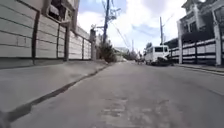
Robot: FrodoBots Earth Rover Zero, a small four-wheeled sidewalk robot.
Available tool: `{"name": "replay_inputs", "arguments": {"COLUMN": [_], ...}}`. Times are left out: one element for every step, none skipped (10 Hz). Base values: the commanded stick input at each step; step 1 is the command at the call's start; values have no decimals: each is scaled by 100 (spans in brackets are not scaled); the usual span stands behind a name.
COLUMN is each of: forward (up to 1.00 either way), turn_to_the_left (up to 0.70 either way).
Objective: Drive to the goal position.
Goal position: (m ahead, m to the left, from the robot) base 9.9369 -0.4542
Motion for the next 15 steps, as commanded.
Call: {"name": "replay_inputs", "arguments": {"forward": [85, 85, 85, 85, 85, 85, 85, 85, 85, 85, 85, 85, 85, 85, 85], "turn_to_the_left": [-13, 0, 0, 0, 0, 0, 0, 0, 0, 0, 0, 0, 0, 0, 0]}}
